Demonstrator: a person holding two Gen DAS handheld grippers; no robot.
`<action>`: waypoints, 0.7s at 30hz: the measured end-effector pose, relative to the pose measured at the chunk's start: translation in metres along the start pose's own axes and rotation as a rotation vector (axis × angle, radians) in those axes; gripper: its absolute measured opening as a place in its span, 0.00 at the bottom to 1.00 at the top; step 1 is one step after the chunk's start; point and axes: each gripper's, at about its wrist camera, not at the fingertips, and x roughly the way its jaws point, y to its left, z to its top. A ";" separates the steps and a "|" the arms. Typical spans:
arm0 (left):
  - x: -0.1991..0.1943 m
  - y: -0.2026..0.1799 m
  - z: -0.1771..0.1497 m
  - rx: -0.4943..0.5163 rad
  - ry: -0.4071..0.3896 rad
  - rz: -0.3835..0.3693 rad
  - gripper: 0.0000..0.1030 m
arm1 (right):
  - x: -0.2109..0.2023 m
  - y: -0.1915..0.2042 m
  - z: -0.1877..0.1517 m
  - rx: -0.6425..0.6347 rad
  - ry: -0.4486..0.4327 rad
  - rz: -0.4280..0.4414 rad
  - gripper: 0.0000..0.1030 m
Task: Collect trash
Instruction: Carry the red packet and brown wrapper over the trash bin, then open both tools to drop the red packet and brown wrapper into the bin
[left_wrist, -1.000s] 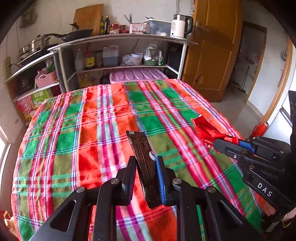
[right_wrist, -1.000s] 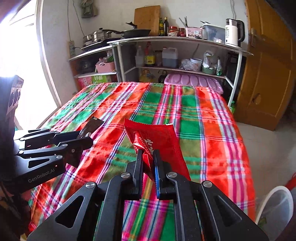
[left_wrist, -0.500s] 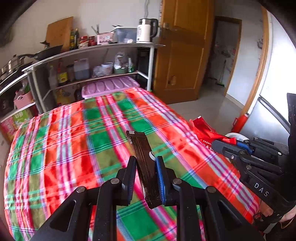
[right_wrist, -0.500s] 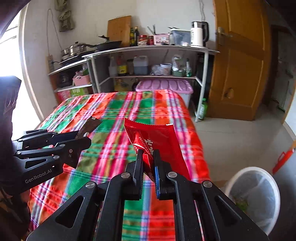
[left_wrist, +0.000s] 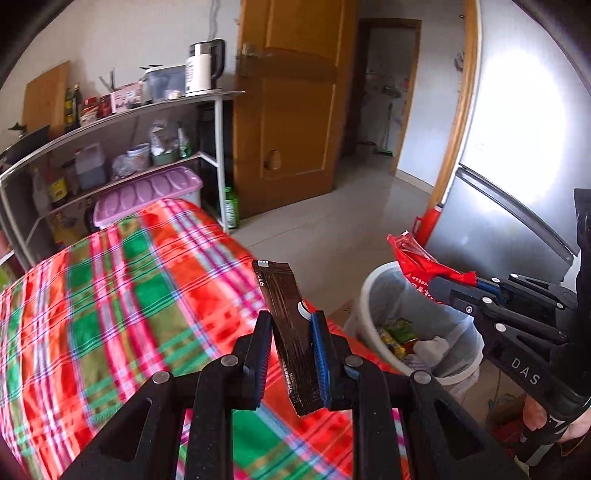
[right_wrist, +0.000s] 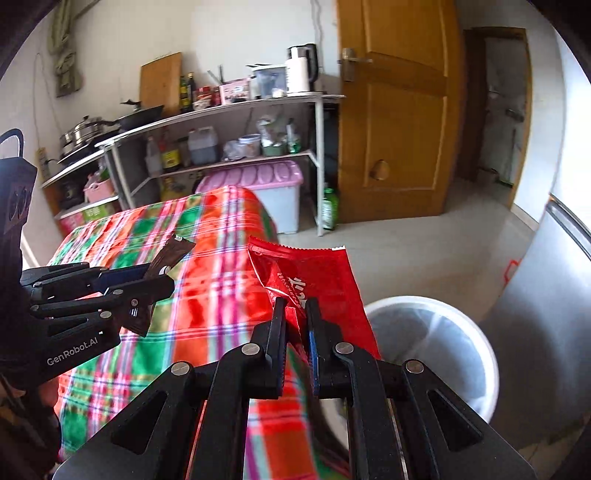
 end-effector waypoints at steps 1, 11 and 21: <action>0.003 -0.006 0.003 0.008 0.001 -0.011 0.21 | -0.003 -0.007 -0.001 0.009 -0.001 -0.011 0.10; 0.042 -0.073 0.022 0.075 0.032 -0.115 0.21 | -0.014 -0.074 -0.014 0.100 0.022 -0.143 0.10; 0.080 -0.114 0.026 0.092 0.086 -0.156 0.22 | 0.006 -0.121 -0.030 0.164 0.092 -0.165 0.10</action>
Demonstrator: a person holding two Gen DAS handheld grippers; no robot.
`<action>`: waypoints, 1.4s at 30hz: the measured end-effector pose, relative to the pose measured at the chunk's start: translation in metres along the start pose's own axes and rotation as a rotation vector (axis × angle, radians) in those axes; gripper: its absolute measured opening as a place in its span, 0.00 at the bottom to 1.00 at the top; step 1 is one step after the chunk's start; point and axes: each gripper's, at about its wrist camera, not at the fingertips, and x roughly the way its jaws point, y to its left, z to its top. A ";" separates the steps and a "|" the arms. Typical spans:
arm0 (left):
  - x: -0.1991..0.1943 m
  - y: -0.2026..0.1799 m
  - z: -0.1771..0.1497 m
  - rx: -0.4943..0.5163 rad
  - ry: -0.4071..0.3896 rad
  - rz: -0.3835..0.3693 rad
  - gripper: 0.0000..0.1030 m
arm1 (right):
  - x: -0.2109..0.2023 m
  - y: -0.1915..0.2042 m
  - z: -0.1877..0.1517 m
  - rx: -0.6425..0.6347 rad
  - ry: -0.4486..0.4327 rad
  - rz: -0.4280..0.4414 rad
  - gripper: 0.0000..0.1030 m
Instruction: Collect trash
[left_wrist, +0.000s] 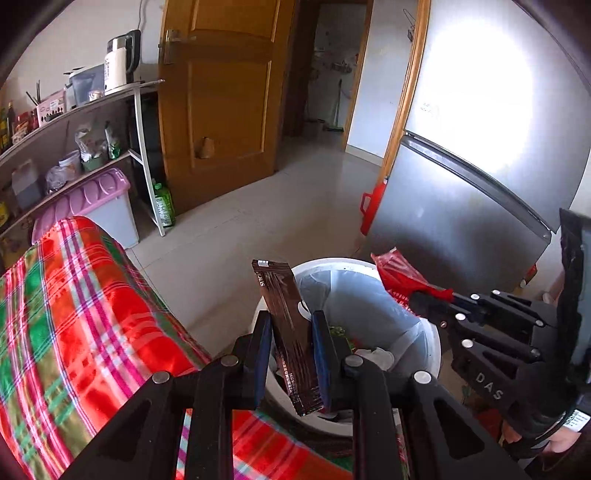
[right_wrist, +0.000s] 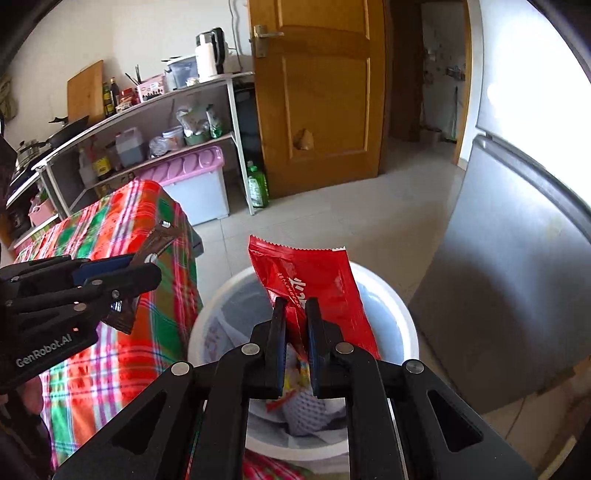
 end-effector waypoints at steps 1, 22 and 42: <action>0.004 0.000 0.001 -0.007 0.006 -0.004 0.22 | 0.003 -0.003 -0.001 0.003 0.006 -0.002 0.10; 0.029 -0.008 0.002 -0.023 0.046 0.019 0.53 | 0.022 -0.031 -0.014 0.080 0.043 -0.022 0.55; 0.016 -0.006 -0.005 -0.034 0.025 0.040 0.53 | 0.013 -0.029 -0.017 0.103 0.033 -0.052 0.55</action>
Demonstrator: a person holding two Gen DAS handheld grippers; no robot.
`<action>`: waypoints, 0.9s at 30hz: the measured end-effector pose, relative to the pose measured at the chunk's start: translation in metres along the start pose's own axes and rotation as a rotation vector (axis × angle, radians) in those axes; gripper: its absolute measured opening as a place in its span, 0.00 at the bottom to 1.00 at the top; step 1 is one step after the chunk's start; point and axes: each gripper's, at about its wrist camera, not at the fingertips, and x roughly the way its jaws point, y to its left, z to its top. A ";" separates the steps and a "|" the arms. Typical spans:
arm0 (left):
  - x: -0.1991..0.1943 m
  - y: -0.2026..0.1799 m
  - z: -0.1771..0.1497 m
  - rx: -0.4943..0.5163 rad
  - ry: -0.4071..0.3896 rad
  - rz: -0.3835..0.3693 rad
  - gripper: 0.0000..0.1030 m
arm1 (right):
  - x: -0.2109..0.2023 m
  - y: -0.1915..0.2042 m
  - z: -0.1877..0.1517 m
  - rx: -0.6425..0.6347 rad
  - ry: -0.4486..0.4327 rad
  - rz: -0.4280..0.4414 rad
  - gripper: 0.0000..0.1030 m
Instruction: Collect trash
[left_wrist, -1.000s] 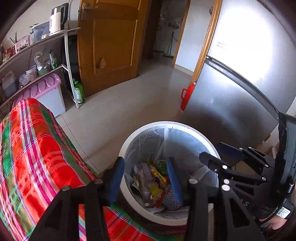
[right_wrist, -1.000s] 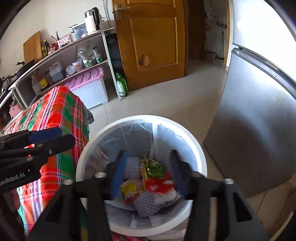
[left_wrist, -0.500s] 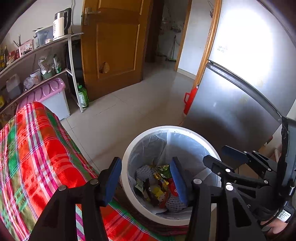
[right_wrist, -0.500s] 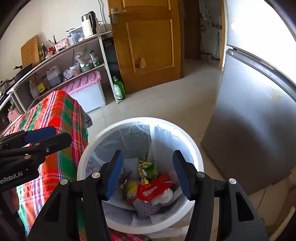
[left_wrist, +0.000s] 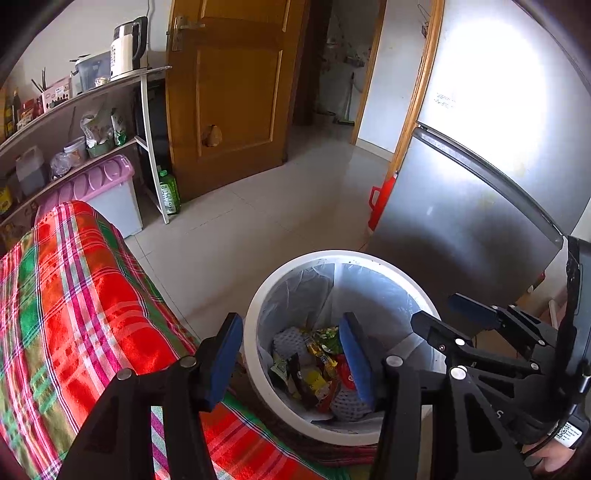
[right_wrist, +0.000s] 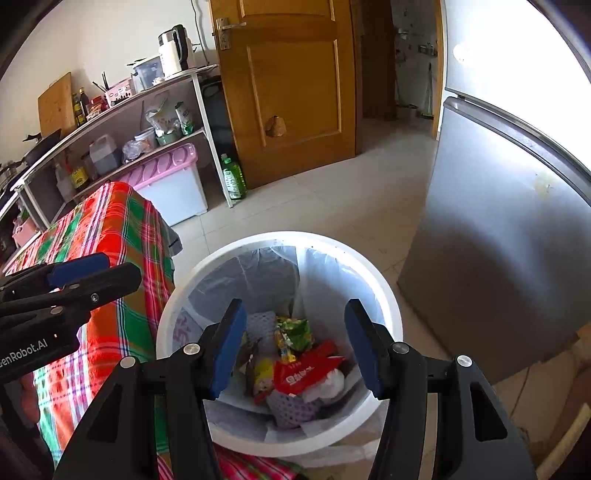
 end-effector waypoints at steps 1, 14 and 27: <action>-0.001 -0.001 0.000 0.003 -0.004 0.005 0.53 | -0.001 -0.001 -0.001 0.004 0.002 0.000 0.55; -0.009 -0.001 -0.008 -0.012 -0.010 0.052 0.53 | -0.010 0.000 -0.012 0.044 0.009 -0.029 0.55; -0.026 -0.001 -0.024 -0.024 -0.036 0.073 0.53 | -0.026 0.004 -0.025 0.078 -0.014 -0.050 0.55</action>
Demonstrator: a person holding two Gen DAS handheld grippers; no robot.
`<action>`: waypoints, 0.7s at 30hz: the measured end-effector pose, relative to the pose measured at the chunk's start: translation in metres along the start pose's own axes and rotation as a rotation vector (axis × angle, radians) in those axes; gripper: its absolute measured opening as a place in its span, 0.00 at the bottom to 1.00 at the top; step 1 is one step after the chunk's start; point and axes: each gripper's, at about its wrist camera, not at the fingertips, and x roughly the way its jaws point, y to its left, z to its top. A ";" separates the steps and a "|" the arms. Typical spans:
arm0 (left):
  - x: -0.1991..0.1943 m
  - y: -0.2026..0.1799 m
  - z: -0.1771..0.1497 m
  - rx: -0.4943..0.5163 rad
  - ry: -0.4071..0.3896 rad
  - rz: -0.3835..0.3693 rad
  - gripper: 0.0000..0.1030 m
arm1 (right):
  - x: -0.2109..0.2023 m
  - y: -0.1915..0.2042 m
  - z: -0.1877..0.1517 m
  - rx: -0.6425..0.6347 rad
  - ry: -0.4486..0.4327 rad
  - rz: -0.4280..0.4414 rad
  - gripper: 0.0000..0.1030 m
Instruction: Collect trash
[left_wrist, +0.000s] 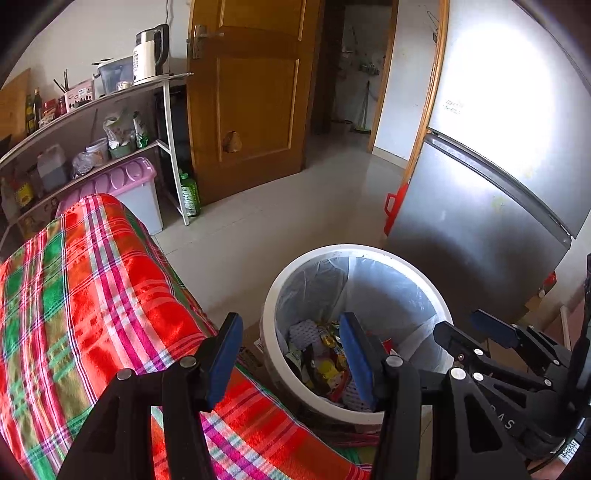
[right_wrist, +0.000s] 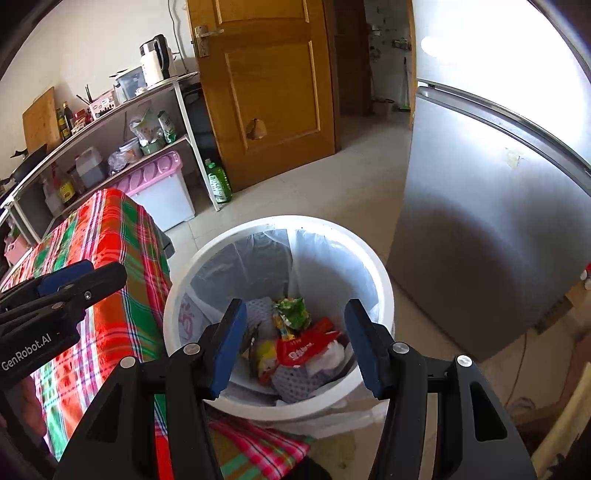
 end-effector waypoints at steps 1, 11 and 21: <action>0.000 -0.001 -0.001 0.001 -0.001 0.005 0.53 | -0.001 0.000 -0.001 0.001 -0.002 0.000 0.55; -0.005 -0.003 -0.006 0.009 -0.002 0.015 0.53 | -0.008 0.002 -0.009 0.008 -0.005 -0.011 0.55; -0.007 -0.002 -0.006 -0.001 -0.006 0.019 0.53 | -0.008 0.006 -0.010 0.003 -0.005 -0.011 0.55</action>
